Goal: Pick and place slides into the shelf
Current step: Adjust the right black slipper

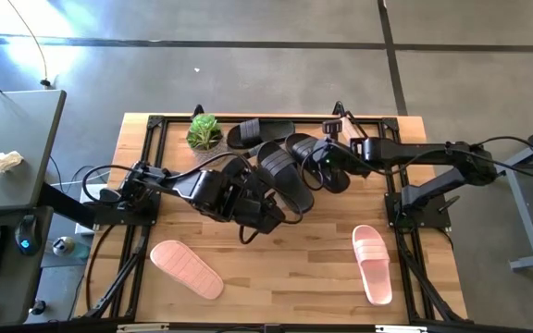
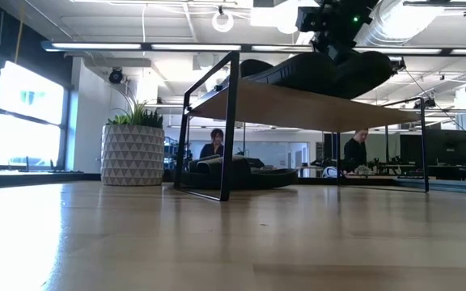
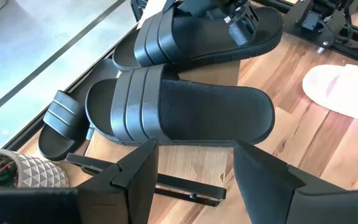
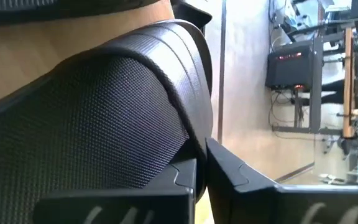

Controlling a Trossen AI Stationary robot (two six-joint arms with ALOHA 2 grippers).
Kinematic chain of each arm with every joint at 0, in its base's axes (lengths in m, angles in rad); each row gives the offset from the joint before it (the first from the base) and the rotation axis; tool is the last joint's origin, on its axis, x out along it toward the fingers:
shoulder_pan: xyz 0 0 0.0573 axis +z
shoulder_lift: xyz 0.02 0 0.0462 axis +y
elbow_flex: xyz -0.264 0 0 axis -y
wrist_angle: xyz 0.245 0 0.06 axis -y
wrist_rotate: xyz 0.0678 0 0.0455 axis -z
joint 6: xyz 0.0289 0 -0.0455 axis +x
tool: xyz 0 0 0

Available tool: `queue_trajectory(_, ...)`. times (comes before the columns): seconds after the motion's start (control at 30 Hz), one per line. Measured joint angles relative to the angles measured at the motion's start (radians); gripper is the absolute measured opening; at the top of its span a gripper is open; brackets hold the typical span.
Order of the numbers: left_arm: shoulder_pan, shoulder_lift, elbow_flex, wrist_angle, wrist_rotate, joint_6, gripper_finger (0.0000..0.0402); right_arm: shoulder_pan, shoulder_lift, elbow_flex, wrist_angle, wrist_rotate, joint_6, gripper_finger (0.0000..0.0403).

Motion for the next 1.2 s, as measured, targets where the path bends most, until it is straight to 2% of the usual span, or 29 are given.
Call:
queue_trajectory(0.43, 0.000, 0.000, 0.000, 0.000, 0.000, 0.001, 0.0189, 0.014, -0.001, 0.000, -0.001, -0.060, 0.128, 0.0011)
queue_trajectory(0.9, 0.000, 0.000, 0.000, 0.000, 0.009, 0.002, 0.0189, 0.006, -0.001, 0.000, 0.009, -0.077, 0.127, 0.0114)
queue_trajectory(1.2, 0.000, 0.000, 0.000, 0.000, 0.009, 0.002, 0.0188, 0.006, -0.073, 0.000, -0.007, -0.062, 0.121, 0.0130)
